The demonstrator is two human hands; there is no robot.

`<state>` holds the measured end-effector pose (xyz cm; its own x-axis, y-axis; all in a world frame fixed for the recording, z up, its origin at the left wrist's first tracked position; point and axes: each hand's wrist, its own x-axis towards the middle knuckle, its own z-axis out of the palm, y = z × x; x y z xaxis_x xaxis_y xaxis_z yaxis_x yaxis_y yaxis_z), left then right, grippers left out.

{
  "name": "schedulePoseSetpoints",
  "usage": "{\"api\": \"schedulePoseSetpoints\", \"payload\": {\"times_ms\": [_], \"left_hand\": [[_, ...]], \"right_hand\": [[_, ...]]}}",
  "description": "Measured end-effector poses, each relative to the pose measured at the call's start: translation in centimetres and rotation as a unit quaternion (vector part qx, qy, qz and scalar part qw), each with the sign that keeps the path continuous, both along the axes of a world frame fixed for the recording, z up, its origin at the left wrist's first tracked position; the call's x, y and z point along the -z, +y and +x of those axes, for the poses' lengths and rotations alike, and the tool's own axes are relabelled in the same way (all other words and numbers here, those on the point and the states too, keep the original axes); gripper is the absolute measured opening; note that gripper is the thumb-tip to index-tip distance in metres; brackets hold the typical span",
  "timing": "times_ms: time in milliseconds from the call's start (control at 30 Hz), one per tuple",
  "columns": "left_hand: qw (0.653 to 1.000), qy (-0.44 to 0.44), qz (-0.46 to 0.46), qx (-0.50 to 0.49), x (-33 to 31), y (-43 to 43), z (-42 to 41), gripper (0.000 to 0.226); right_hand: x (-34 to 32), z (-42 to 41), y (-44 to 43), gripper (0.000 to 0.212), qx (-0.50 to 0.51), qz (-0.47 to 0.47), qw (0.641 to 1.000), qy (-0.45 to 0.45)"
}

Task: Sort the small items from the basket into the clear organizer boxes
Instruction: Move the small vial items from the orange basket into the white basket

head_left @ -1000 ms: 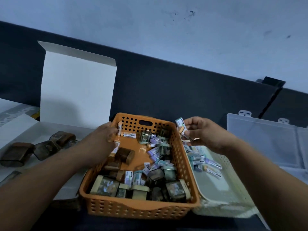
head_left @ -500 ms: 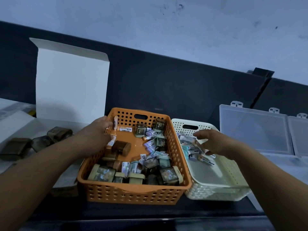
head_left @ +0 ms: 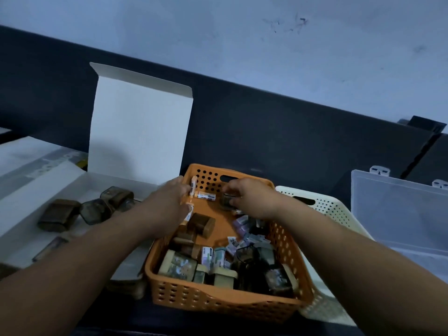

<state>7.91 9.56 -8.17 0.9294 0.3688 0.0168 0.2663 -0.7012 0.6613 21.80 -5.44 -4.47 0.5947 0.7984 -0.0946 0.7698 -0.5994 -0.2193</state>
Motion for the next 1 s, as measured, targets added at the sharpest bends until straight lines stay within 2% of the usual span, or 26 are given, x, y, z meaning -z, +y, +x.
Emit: {"api": "schedulePoseSetpoints", "payload": {"times_ms": [200, 300, 433, 567, 633, 700, 767, 833, 900, 933, 1000], "left_hand": [[1.0, -0.002, -0.004, 0.006, 0.4, 0.5, -0.1, 0.055], [0.999, -0.01, -0.031, 0.006, 0.6, 0.7, 0.0, 0.056], [0.999, -0.019, -0.042, 0.007, 0.8, 0.9, 0.0, 0.057], [0.999, -0.016, -0.031, 0.006, 0.9, 0.9, 0.0, 0.057], [1.0, -0.013, -0.026, 0.004, 0.9, 0.8, 0.0, 0.057], [1.0, -0.007, -0.021, 0.001, 0.9, 0.8, 0.0, 0.057], [1.0, -0.004, -0.014, 0.0, 0.9, 0.8, 0.0, 0.056], [1.0, -0.005, -0.01, 0.0, 0.8, 0.8, 0.0, 0.056], [1.0, -0.01, -0.007, 0.003, 0.6, 0.7, -0.1, 0.055], [1.0, -0.012, -0.003, 0.005, 0.6, 0.7, -0.1, 0.054], [1.0, -0.016, -0.002, 0.007, 0.7, 0.7, -0.1, 0.055]], "right_hand": [[1.1, 1.0, 6.0, 0.03, -0.048, -0.046, 0.997, -0.035], [2.3, 1.2, 7.8, 0.024, -0.065, -0.107, 0.989, -0.076], [3.6, 1.5, 8.2, 0.028, -0.058, -0.138, 0.985, -0.085], [3.5, 2.1, 8.1, 0.006, -0.028, -0.157, 0.984, -0.075], [3.6, 2.2, 7.9, 0.014, -0.023, -0.155, 0.985, -0.077], [3.6, 2.3, 7.8, 0.012, -0.021, -0.087, 0.994, -0.054], [3.6, 2.5, 7.6, 0.008, 0.0, 0.051, 0.999, 0.015], [3.4, 2.3, 7.4, 0.031, 0.001, 0.152, 0.985, 0.08], [3.2, 2.2, 7.4, 0.053, -0.017, 0.18, 0.978, 0.103], [3.2, 2.1, 7.5, 0.056, -0.021, 0.18, 0.978, 0.103], [3.5, 2.3, 7.9, 0.046, -0.019, 0.168, 0.982, 0.085]]}}
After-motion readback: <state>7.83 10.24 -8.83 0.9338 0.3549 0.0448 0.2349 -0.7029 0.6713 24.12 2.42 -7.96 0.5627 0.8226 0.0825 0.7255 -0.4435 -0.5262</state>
